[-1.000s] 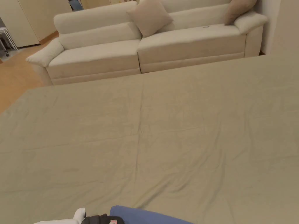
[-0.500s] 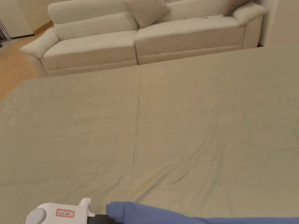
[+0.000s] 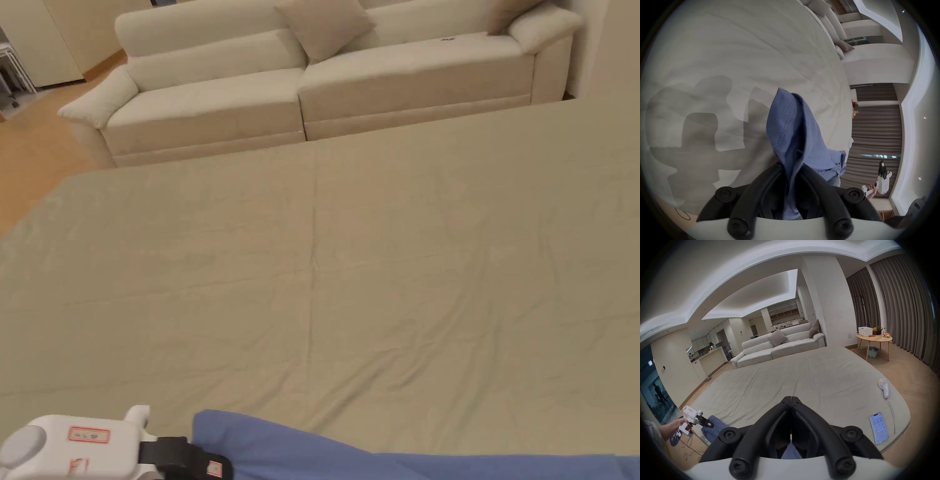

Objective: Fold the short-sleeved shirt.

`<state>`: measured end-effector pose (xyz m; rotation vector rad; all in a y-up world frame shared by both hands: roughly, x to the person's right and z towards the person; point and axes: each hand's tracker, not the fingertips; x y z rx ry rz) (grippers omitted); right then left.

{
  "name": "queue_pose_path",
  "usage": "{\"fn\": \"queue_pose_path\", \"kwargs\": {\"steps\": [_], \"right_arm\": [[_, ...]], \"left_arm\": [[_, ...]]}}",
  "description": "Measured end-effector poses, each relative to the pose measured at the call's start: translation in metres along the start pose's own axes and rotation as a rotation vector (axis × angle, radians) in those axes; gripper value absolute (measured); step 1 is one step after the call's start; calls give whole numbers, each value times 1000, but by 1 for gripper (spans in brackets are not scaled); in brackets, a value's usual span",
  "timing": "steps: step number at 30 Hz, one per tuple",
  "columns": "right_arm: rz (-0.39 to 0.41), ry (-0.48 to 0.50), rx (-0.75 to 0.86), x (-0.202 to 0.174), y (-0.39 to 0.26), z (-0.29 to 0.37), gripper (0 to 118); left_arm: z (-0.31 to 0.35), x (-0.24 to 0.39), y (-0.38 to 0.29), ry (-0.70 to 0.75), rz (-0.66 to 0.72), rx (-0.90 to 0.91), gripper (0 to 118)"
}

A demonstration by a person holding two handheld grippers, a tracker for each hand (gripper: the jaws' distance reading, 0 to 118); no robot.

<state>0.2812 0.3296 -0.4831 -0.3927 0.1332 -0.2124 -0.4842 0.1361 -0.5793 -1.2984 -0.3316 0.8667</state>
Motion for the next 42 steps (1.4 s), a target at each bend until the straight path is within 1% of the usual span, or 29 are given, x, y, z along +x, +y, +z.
{"fn": "queue_pose_path", "kwargs": {"steps": [3, 5, 6, 7, 8, 9, 10, 11, 12, 13, 14, 15, 16, 17, 19, 20, 23, 27, 28, 29, 30, 31, 34, 36, 37, 39, 40, 41, 42], "right_arm": [[5, 23, 2, -4, 2, -2, 0], [9, 26, 5, -7, 3, -5, 0], [16, 26, 4, -8, 3, -6, 0], [24, 27, 3, -9, 2, -8, 0], [27, 34, -2, -10, 0, -9, 0], [25, 42, -5, -10, -2, -10, 0], [16, 58, -7, -8, -4, -12, 0], [8, 76, -11, -7, -6, -13, 0], [1, 85, -10, -6, -8, -13, 0], [-5, 90, -9, -6, -9, -14, 0], [-12, 105, -9, -6, -10, -13, 0], [-21, 119, -5, -5, -11, -12, 0], [-31, 128, 0, -3, -12, -10, 0], [-38, 139, 0, -1, -13, -7, 0], [-39, 148, 4, 3, -11, 2, 0], [-38, 146, 7, 5, -12, 6, 0], [-46, 133, 10, 17, -14, 18, 0], [-64, 115, -1, 31, -20, 30, 0], [-69, 112, -4, 33, -22, 31, 0], [-74, 111, -7, 36, -23, 33, 0], [-82, 107, -9, 40, -24, 34, 0], [-88, 101, -12, 42, -26, 34, 0], [-112, 93, -19, 50, -31, 31, 0], [-134, 90, -28, 54, -35, 29, 0], [-144, 87, -30, 54, -37, 29, 0], [-157, 90, -37, 58, -40, 26, 0], [-163, 88, -41, 58, -42, 25, 0], [-168, 87, -46, 58, -43, 24, 0], [-172, 89, -52, 60, -45, 23, 0]], "left_arm": [[31, -16, -3, 97, 59, 72, 4], [41, 4, -24, 181, 57, 103, 4], [43, 14, -32, 202, 36, 123, 4], [41, 35, -42, 246, -8, 99, 4], [39, 60, -53, 324, -93, 94, 4], [36, 81, -67, 358, -156, 104, 4], [33, 104, -81, 359, -222, 99, 4], [30, 122, -95, 322, -244, 124, 4], [24, 139, -103, 252, -255, 147, 4], [13, 159, -115, 177, -258, 116, 4], [-2, 179, -124, 147, -309, 78, 4], [-18, 198, -132, 154, -363, 69, 4], [-32, 200, -128, 151, -412, 83, 4], [-52, 212, -131, 137, -431, 80, 4], [-91, 225, -133, 15, -392, 3, 4], [-114, 230, -137, 6, -361, -16, 4], [-171, 241, -147, 50, -385, -104, 4], [-201, 224, -148, 63, -306, -134, 5], [-200, 221, -148, 61, -283, -117, 12], [-194, 217, -149, 58, -256, -97, 39], [-185, 214, -151, 45, -242, -57, 71], [-172, 210, -152, 28, -274, -26, 101], [-126, 203, -162, -97, -294, 111, 116], [-101, 194, -162, -151, -237, 207, 118], [-96, 186, -158, -160, -195, 211, 117], [-95, 172, -149, -168, -136, 114, 113], [-102, 169, -148, -164, -132, 121, 95], [-107, 168, -148, -126, -148, 125, 35], [-117, 171, -148, -35, -184, 114, 0]]}}
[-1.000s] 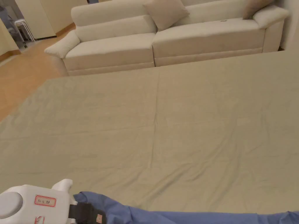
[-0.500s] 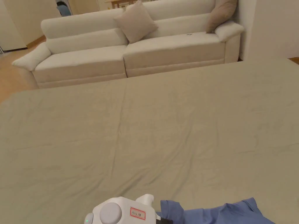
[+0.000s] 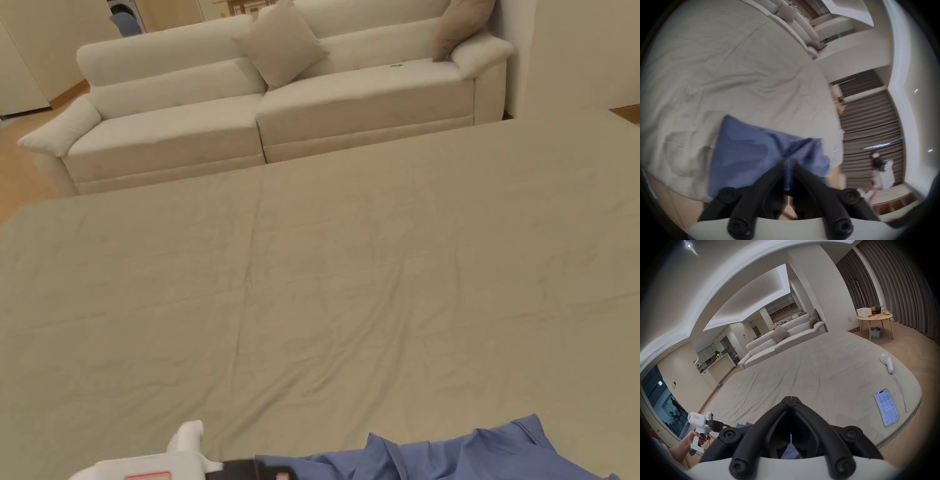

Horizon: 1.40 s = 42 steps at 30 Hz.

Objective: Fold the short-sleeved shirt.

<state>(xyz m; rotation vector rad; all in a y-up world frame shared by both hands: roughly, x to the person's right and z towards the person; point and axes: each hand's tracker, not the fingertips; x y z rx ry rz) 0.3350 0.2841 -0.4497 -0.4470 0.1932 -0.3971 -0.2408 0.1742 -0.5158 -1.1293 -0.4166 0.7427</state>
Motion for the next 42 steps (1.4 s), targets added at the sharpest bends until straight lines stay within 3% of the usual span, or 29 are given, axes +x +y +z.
{"fn": "queue_pose_path", "kwargs": {"steps": [2, 3, 5, 8, 9, 15, 18, 20, 22, 24, 26, 31, 36, 40, 41, 42], "right_arm": [[1, -6, -12, 1, -2, -2, 0], [1, -9, -16, 1, -3, -3, 0], [-7, -14, -26, 4, -4, -4, 0], [-16, -19, -32, 7, -5, -4, 0], [-16, -21, -34, 8, -5, -4, 0], [-26, -25, -52, 14, -9, -6, 0], [-27, -29, -59, 15, -11, -7, 0], [-33, -28, -62, 16, -12, -8, 0], [-40, -26, -63, 16, -13, -8, 0], [-41, -28, -62, 15, -14, -6, 0], [-37, -29, -62, 13, -13, -3, 0], [-29, -18, -51, 7, -8, -3, 0], [0, 0, -43, -10, -3, -10, 0], [25, 4, -60, -24, -4, -19, 0], [27, 1, -63, -27, -5, -21, 0], [30, 5, -71, -30, -5, -24, 0]], "left_arm": [[-18, 1, -8, 146, -59, -27, 0], [-26, -2, -9, 69, -92, -91, 0], [-42, -4, -14, -28, -27, -112, 0], [-62, 7, -9, 169, -178, -132, 0], [-68, 6, -8, 167, -161, -143, 0], [-91, 6, -14, -2, -62, -193, 0], [-109, 31, -25, -104, -93, -244, 0], [-132, 47, -30, -128, -125, -303, 0], [-155, 58, -38, -58, -200, -326, 0], [-166, 53, -37, -65, -170, -314, 0], [-155, 45, -36, -108, -93, -293, 0], [-54, 34, -16, -176, -83, -117, 0], [29, -31, 7, -34, 36, 23, 0], [48, -83, 9, -162, 136, 28, 0], [46, -98, 9, -281, 144, -3, 3], [40, -111, 10, -411, 147, -43, 26]]}}
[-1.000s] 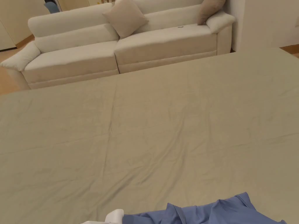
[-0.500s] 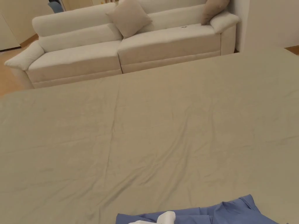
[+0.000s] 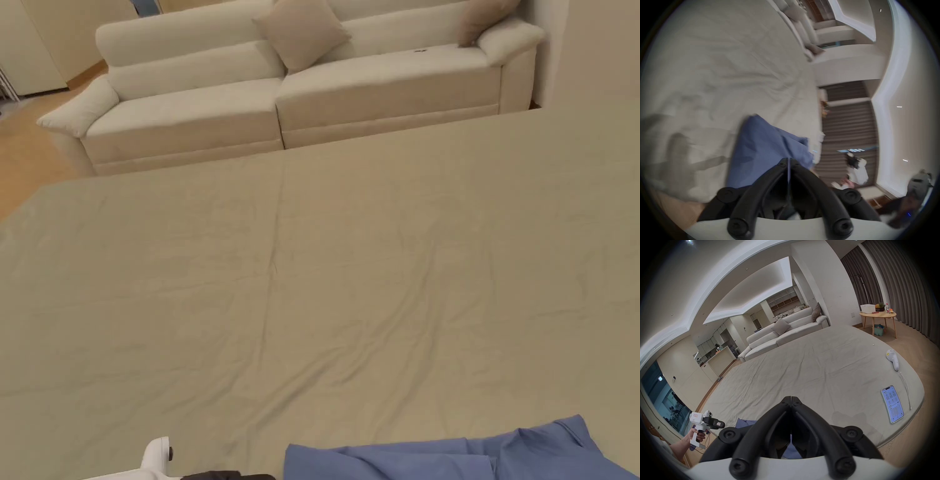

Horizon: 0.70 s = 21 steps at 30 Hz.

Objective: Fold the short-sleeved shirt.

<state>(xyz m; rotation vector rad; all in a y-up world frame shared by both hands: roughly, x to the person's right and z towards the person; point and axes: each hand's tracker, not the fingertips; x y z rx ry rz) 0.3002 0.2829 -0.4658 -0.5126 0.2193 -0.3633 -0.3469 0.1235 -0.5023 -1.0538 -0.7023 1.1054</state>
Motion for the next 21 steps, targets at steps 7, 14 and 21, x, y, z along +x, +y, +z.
{"fn": "queue_pose_path", "kwargs": {"steps": [7, 14, 21], "right_arm": [[66, -11, -48, -22, -1, -10, 0], [76, -14, -62, -27, -1, -15, 0], [69, -10, -68, -24, -4, -16, 0]], "left_arm": [[-41, -57, 31, 242, -6, -207, 116], [-50, -49, 25, 157, -87, -159, 71], [-43, -33, 9, 254, -33, -104, 7]]}}
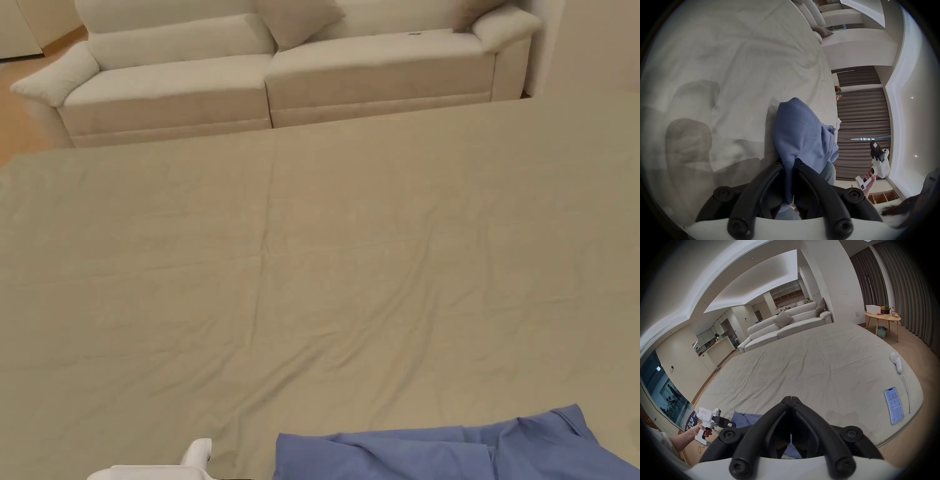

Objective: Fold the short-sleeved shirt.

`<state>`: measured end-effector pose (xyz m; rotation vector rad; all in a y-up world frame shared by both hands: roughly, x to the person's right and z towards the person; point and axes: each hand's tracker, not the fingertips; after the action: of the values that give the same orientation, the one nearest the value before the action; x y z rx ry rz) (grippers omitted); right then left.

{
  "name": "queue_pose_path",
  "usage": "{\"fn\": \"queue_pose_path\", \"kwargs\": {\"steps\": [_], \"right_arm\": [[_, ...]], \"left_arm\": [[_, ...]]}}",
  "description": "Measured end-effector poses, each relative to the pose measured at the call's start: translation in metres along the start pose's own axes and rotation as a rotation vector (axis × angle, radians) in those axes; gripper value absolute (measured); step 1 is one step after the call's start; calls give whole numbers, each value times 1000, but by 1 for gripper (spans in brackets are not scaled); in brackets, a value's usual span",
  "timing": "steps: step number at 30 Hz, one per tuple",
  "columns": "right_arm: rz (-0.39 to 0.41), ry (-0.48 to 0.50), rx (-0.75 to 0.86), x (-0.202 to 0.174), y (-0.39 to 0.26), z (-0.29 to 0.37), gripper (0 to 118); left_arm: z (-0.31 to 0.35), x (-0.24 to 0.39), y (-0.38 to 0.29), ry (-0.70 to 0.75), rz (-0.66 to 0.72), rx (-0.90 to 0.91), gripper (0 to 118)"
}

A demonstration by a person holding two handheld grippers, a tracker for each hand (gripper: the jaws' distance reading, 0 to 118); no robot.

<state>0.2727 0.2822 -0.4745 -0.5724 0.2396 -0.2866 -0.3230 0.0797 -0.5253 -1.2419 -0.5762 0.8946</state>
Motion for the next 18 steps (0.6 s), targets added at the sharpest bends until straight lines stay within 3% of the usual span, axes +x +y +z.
{"fn": "queue_pose_path", "kwargs": {"steps": [4, 6, 8, 10, 14, 18], "right_arm": [[-18, 13, 10, 8, -2, 5, 0], [-29, 21, 23, 14, -3, 10, 0], [-42, 29, 41, 21, -4, 16, 0], [-56, 35, 56, 30, -4, 24, 0], [-68, 24, 68, 49, -8, 44, 0], [-111, 10, 100, 71, -9, 67, 0]], "left_arm": [[13, 51, -17, 18, 129, 53, 7], [14, 85, -28, -35, 100, 78, 7], [0, 135, -30, 18, 7, 82, 7], [-27, 177, -36, -6, -93, 88, 7], [-103, 238, -42, -87, -149, 0, 7], [-188, 269, -42, 22, -210, -65, 7]]}}
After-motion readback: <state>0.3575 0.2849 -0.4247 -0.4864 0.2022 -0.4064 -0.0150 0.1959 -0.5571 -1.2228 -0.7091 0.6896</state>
